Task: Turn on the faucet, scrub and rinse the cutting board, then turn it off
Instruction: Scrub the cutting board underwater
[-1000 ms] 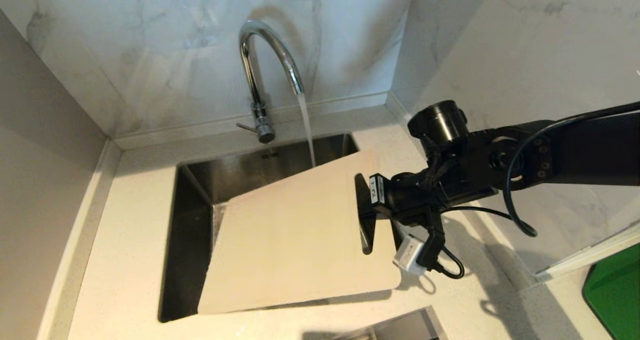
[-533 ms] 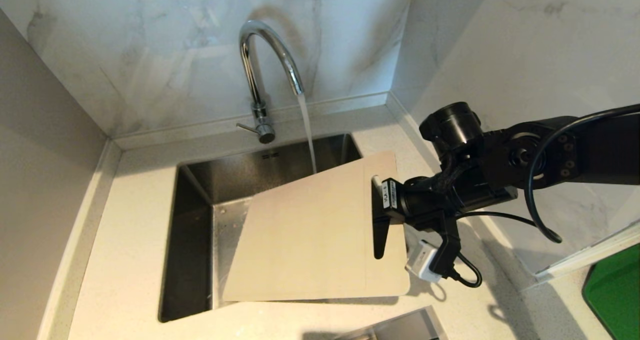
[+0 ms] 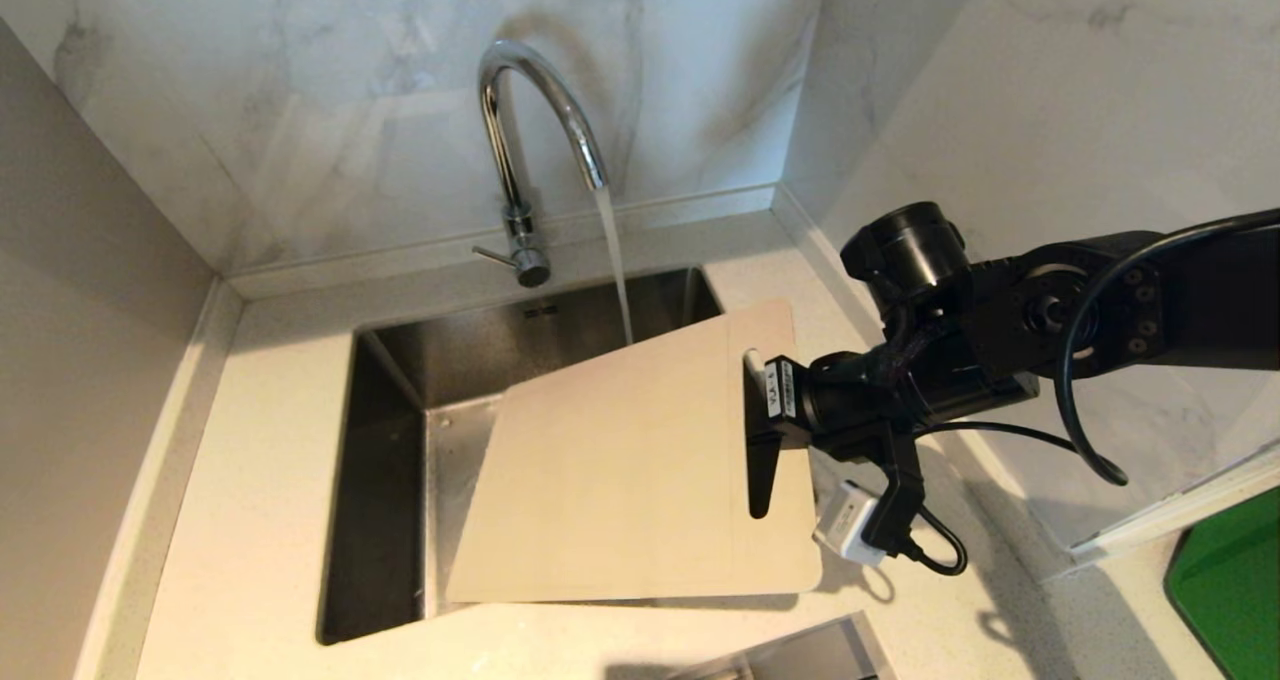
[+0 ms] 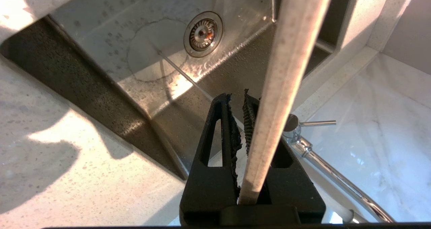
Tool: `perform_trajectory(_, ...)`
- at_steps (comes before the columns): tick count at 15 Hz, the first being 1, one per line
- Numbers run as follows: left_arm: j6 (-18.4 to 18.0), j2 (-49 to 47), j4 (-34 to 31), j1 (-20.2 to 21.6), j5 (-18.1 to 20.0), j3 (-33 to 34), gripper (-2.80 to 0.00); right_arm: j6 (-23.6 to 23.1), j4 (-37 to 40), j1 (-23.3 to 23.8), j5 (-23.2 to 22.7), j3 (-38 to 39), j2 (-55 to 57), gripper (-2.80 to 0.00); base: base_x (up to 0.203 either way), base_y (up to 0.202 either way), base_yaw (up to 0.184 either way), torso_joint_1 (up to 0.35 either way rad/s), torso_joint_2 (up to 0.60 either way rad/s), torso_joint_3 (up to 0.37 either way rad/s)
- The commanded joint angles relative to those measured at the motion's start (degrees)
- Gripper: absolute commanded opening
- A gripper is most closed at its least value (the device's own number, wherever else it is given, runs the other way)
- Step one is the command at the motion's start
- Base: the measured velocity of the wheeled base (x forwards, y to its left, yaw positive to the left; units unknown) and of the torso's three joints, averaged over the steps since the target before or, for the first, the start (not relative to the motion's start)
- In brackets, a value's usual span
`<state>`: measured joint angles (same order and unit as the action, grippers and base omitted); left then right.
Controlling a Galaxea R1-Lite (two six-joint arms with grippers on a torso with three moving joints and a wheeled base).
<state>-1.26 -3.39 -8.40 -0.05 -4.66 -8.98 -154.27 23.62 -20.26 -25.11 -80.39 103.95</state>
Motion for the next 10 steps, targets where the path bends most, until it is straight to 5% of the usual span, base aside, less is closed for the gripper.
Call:
perform_trajectory(1,0.2,-9.1,-3.17,-0.97,-2.82,-6.04,-2.8,-0.85,0.02,-0.13,-0.29,-0.3,-0.15,-2.8,0.0,0.0,0.0,0.0,0.0,0.0)
perform_trajectory(5,1.4,-23.37,-4.25,-4.67,-10.89,-15.5,-2.8,-0.77,-0.07,-0.31,-0.38,-0.56,0.03,-2.8,0.0,0.0,0.0,0.0,0.0,0.0)
perform_trajectory(8,2.33,-33.78,-2.93,-5.34,-12.79,-20.64,-2.8,-0.77,-0.16,-0.31,-0.38,-0.83,0.29,-2.8,0.0,0.0,0.0,0.0,0.0,0.0)
perform_trajectory(10,1.58,-39.89,3.59,-5.33,-13.04,-22.12,-2.8,-0.68,-0.16,-0.31,-0.38,-0.92,0.38,-2.8,0.0,0.0,0.0,0.0,0.0,0.0)
